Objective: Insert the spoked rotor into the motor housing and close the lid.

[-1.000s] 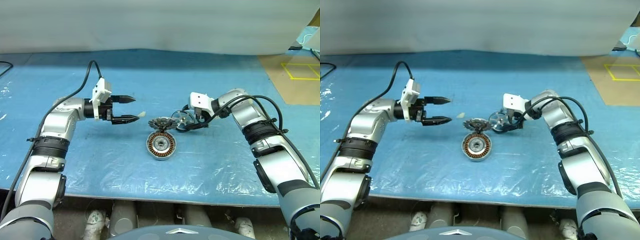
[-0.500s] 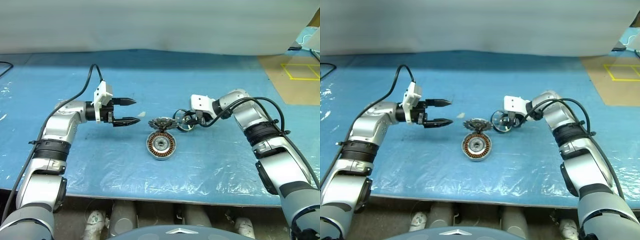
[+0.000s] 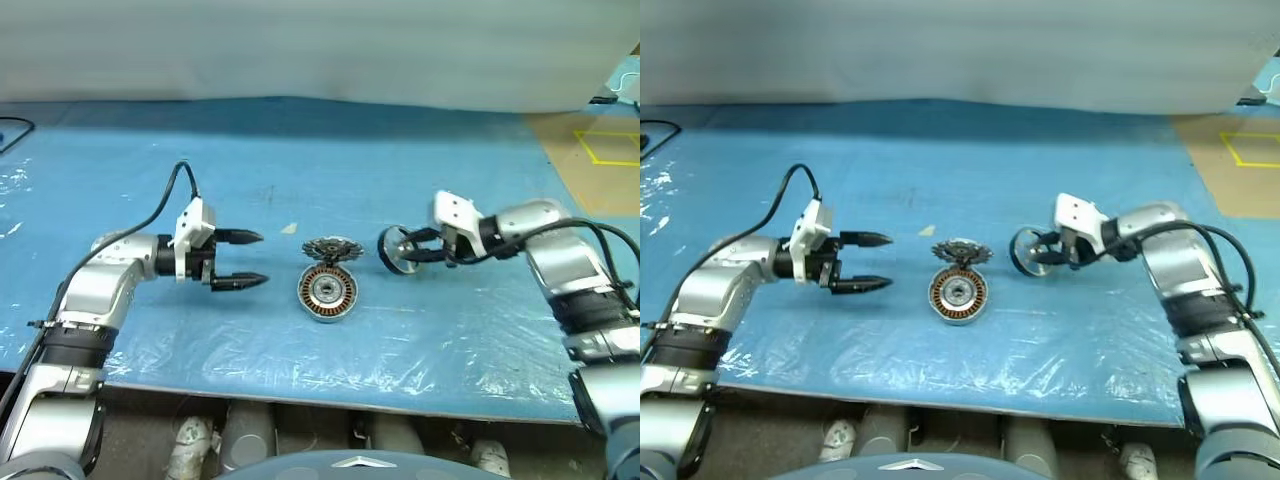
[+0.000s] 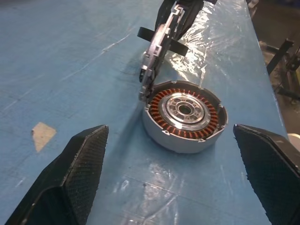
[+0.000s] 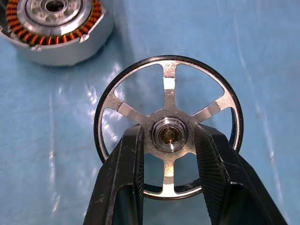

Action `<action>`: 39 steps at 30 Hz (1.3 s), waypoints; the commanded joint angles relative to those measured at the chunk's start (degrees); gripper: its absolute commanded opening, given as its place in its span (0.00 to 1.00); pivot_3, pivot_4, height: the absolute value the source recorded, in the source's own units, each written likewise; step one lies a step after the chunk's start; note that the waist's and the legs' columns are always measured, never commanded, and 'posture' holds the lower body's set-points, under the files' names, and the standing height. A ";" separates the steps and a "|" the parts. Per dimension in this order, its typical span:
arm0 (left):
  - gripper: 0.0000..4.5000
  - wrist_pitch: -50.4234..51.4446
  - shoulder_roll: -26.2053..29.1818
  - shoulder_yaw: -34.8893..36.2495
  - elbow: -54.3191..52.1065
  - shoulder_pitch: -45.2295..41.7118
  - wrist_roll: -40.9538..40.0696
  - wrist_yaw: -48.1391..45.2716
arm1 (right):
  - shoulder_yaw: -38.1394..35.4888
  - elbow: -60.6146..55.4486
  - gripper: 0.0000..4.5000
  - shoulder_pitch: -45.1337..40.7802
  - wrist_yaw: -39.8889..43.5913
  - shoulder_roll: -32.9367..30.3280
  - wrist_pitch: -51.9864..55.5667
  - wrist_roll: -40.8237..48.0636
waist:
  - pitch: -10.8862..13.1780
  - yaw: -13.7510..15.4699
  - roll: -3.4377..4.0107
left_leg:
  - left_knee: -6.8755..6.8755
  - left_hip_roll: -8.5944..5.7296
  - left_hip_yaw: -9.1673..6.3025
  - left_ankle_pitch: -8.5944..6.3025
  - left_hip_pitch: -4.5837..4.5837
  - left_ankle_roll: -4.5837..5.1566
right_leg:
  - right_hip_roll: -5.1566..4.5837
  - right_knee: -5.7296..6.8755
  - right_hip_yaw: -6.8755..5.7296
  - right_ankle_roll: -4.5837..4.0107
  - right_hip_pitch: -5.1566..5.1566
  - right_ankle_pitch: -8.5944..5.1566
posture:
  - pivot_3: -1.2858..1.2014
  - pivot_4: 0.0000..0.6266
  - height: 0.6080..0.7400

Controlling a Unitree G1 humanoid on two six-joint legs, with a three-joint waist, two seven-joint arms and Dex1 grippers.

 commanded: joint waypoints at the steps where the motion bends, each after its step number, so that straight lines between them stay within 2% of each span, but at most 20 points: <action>1: 1.00 1.65 0.57 0.78 -7.64 2.80 -2.23 1.28 | -7.07 -15.17 0.27 7.32 -1.72 -1.54 9.31 8.74 | 0.02 0.18 0.04 | -0.05 0.00 0.00 0.00 0.01 0.00 | 0.00 -0.03 0.01 0.00 -0.01 0.00 | 0.52 0.24 1.00; 6: 1.00 6.96 1.13 0.51 -12.69 4.48 -6.02 1.78 | -12.74 -33.18 0.27 14.38 -9.52 4.23 27.91 24.86 | 0.04 0.01 0.11 | -0.35 0.04 -0.01 0.00 0.43 -0.01 | 0.05 -0.03 0.14 0.04 0.03 -0.03 | 0.52 0.24 1.00; 10: 1.00 7.72 2.66 -0.85 -13.77 4.85 -6.05 -0.01 | -10.97 -38.62 0.27 15.95 -14.77 6.63 32.11 28.94 | 0.04 0.24 0.12 | -0.40 0.02 -0.19 0.00 0.51 -0.02 | 0.05 -0.08 0.15 0.44 0.10 -0.26 | 0.52 0.24 1.00; 18: 1.00 5.69 2.98 -3.83 -13.26 3.87 -3.35 -0.27 | -2.44 -32.16 0.27 9.39 -21.04 11.72 30.55 27.72 | 0.03 0.05 0.12 | -0.45 -0.08 -0.18 0.00 0.53 -0.05 | -0.02 -0.11 0.22 0.46 0.09 -0.27 | 0.52 0.24 1.00; 23: 1.00 5.53 3.15 -3.63 -13.73 4.47 -3.06 0.50 | 4.05 -26.23 0.27 7.20 -21.08 10.87 23.88 21.75 | 0.03 0.03 0.12 | -0.46 -0.11 -0.17 0.13 0.49 -0.29 | -0.03 -0.12 0.22 0.12 0.09 -0.07 | 0.52 0.24 1.00; 31: 1.00 5.55 2.63 -3.65 -15.20 5.61 -3.22 2.07 | 7.54 -18.81 0.27 2.71 -19.58 11.43 18.34 18.06 | 0.03 -0.50 0.12 | -0.44 -0.11 -0.19 0.13 0.57 -0.30 | -0.03 -0.08 0.22 0.11 0.17 -0.06 | 0.52 0.24 1.00; 39: 1.00 5.20 2.03 -3.64 -15.14 5.92 -3.30 3.08 | 7.83 -18.54 0.27 1.11 -17.32 10.37 17.88 17.87 | 0.03 -0.84 0.12 | -0.40 -0.11 -0.20 0.13 0.58 -0.30 | -0.03 -0.05 0.21 0.09 0.21 -0.05 | 0.52 0.24 1.00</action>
